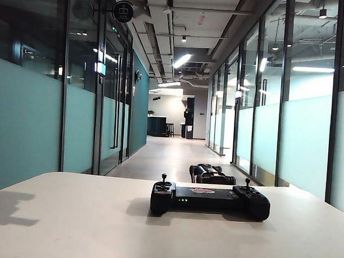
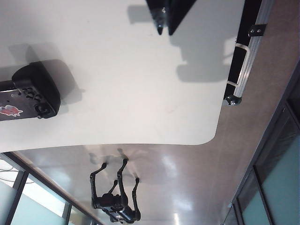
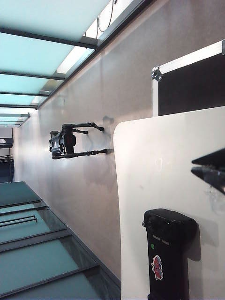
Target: Push the left joystick on the remote control sitting on the white table backward to make the robot dog back up in a straight line until it returns close to you.
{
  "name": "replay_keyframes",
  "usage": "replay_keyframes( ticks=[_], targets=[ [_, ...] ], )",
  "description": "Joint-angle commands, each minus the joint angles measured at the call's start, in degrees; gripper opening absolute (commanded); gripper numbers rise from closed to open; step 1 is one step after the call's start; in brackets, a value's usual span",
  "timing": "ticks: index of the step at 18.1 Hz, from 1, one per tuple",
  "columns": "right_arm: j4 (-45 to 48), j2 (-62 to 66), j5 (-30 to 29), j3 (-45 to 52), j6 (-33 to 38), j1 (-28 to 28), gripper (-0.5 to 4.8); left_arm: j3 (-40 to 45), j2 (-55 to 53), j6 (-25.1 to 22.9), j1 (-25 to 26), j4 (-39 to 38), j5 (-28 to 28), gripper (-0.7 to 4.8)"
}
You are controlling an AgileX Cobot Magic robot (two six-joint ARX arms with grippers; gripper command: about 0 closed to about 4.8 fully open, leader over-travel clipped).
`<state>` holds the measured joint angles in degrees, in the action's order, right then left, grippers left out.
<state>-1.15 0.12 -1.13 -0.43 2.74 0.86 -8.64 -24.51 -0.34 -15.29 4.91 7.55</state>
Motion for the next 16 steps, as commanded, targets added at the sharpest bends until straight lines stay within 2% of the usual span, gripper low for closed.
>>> replay_keyframes(
  ticks=[1,6,11,16],
  targets=[
    [0.46,-0.17,-0.07,0.50,0.22,-0.04,-0.05,-0.17,-0.02,0.15,0.04,0.31,-0.24,-0.05],
    [0.48,-0.17,-0.07,0.50,0.20,-0.04,-0.05,-0.17,0.17,0.15,0.04,0.28,-0.24,-0.05],
    [-0.07,-0.17,-0.07,0.50,0.22,-0.04,-0.05,0.04,9.31,-0.33,0.52,-5.38,0.00,-0.06],
    [-0.17,-0.17,-0.07,0.50,0.20,-0.04,-0.05,3.50,17.22,-1.14,7.37,-5.51,-7.45,-0.06]
  ],
)
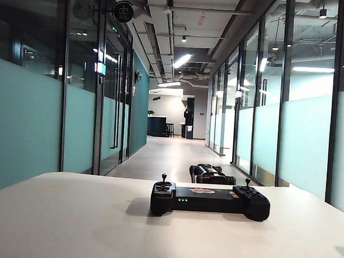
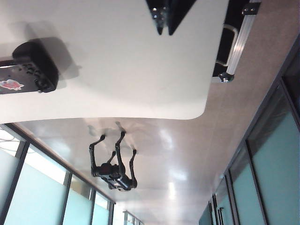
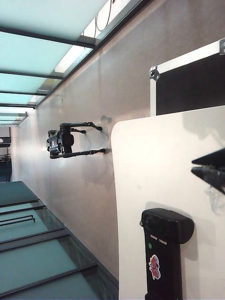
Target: Push the left joystick on the remote control sitting on the white table backward to make the robot dog back up in a straight line until it returns close to you.
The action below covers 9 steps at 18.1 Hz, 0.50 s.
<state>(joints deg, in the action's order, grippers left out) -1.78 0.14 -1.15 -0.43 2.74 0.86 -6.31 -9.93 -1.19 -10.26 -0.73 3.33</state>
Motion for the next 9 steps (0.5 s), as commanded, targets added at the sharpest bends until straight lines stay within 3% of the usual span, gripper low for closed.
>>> replay_keyframes(
  ticks=[1,6,9],
  targets=[
    [0.46,-0.20,-0.04,0.50,0.20,-0.04,-0.05,1.75,4.66,-0.26,3.34,-0.48,-3.39,-0.06],
    [0.42,-0.20,-0.07,0.50,0.20,-0.04,-0.05,2.32,9.86,0.87,5.20,-6.08,-2.47,-0.06],
    [0.33,-0.20,-0.04,0.50,0.20,-0.04,-0.05,3.80,9.86,0.52,5.20,-4.55,-3.23,-0.06]
  ],
)
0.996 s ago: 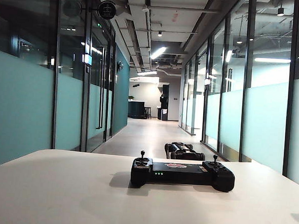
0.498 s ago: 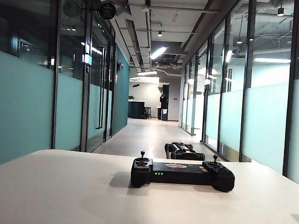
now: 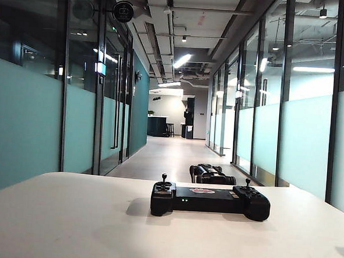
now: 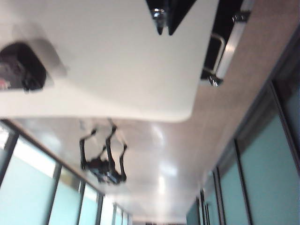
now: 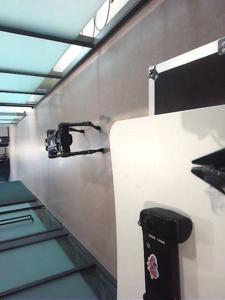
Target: Push the left joystick on the remote control sitting on the white table backward to make the robot dog back up in a straight line until it returns close to you.
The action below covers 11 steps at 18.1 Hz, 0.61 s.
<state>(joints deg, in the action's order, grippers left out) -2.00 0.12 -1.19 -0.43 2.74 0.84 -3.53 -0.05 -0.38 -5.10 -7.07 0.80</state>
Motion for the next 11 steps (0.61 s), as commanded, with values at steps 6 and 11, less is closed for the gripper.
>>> replay_keyframes(
  ticks=[6,11],
  targets=[
    [0.52,-0.17,-0.02,0.50,0.22,-0.02,-0.05,3.08,-0.02,-2.40,0.04,7.23,-1.03,-0.05],
    [0.50,-0.17,-0.02,0.50,0.20,-0.02,-0.05,3.08,-0.02,-2.40,-0.13,7.08,-1.05,-0.05]
  ],
)
